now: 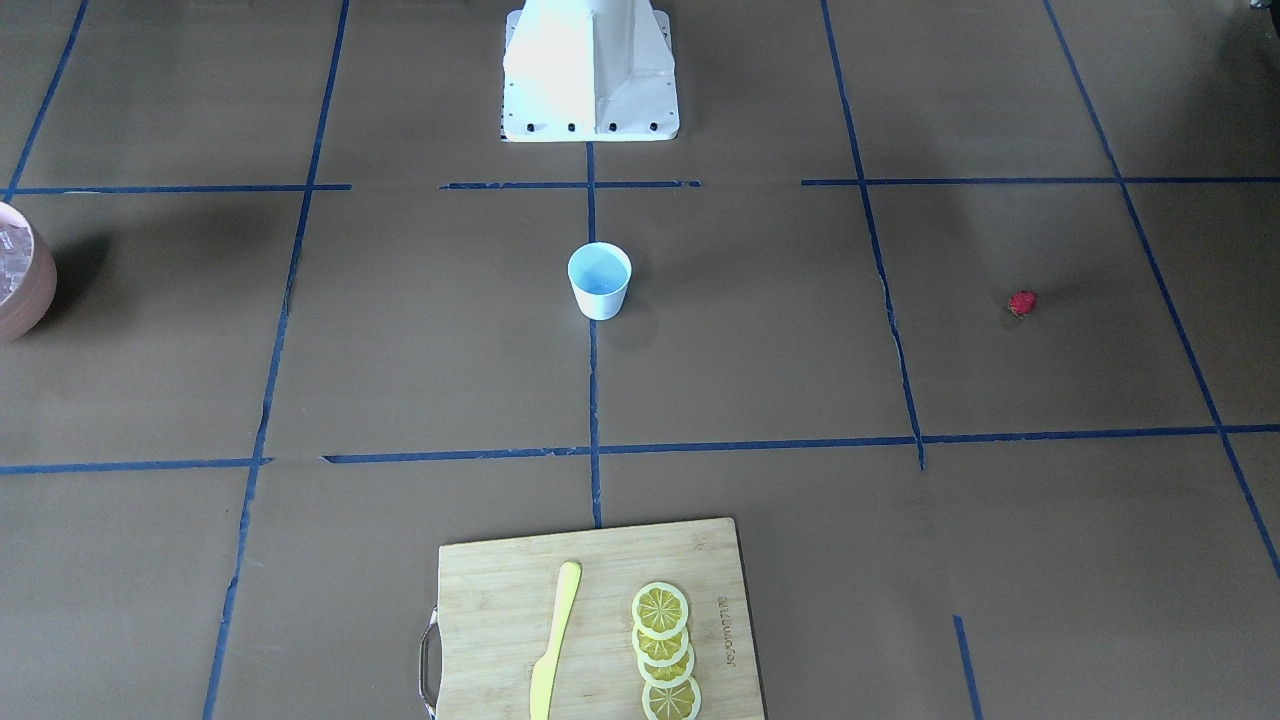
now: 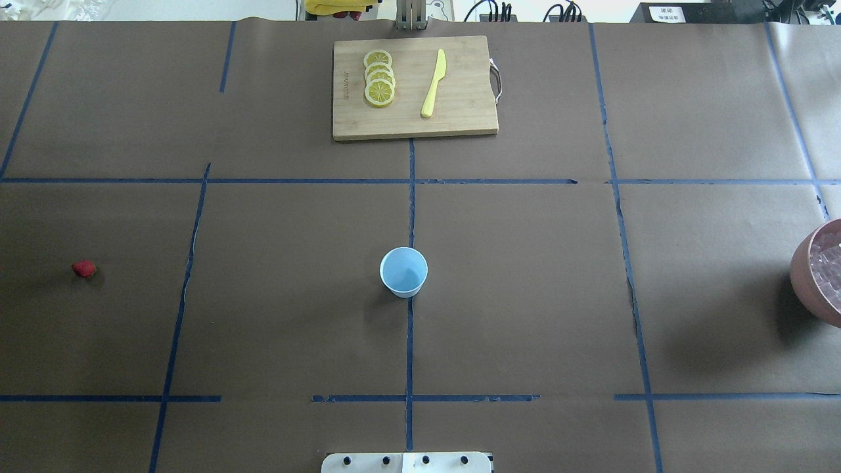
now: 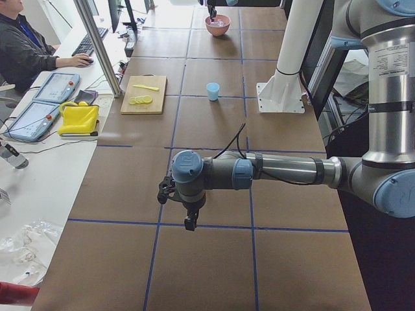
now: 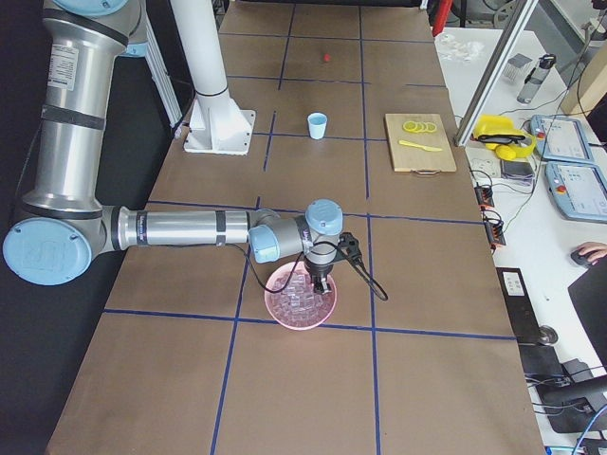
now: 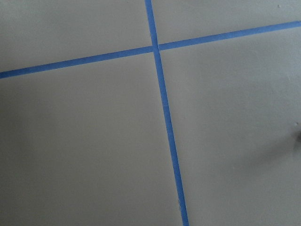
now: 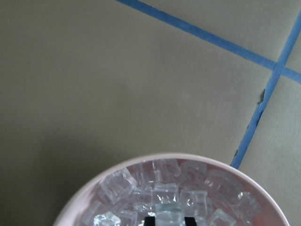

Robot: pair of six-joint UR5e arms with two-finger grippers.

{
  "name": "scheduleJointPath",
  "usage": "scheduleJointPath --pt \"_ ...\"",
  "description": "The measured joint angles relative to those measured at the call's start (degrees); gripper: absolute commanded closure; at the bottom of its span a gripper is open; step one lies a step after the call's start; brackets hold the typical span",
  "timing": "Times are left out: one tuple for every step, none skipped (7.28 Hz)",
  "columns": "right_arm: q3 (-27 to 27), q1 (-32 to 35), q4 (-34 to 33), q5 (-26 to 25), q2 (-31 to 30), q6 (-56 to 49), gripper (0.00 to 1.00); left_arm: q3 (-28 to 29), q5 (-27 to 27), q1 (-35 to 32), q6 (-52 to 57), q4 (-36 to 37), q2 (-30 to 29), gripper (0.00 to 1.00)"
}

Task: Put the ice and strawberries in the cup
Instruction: 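Grasp an ice cube from the pink bowl with the right gripper, then carry the ice cube with the right gripper over the light blue cup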

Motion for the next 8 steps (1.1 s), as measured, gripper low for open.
scheduleJointPath --pt "1.77 0.18 -0.02 0.02 0.70 2.81 0.98 0.00 0.00 0.01 0.00 0.05 0.00 0.00" --pt "3.72 -0.07 -0.01 0.06 1.92 8.77 0.98 -0.02 0.00 0.03 0.00 0.07 0.00 0.00" --pt "5.34 -1.37 0.00 0.09 3.81 15.33 0.97 -0.15 0.00 0.03 0.00 0.08 0.00 0.00" --pt "6.30 -4.00 -0.06 -0.04 6.21 20.55 0.97 -0.41 0.00 0.02 -0.02 0.14 0.03 0.00" --pt "6.78 -7.59 -0.09 -0.37 9.22 26.30 0.97 -0.64 0.00 0.02 -0.06 0.17 0.06 0.00" --pt "7.03 -11.57 -0.10 -1.14 12.63 32.51 0.97 -0.76 0.00 0.04 -0.08 0.16 0.07 0.00" --pt "7.16 -16.22 -0.20 -2.88 16.51 39.30 0.97 -0.82 0.00 0.07 -0.07 0.11 0.08 0.00" --pt "7.23 -21.91 -1.68 -6.01 21.43 46.95 0.97 -0.85 0.00 0.07 -0.03 0.05 0.07 0.00"
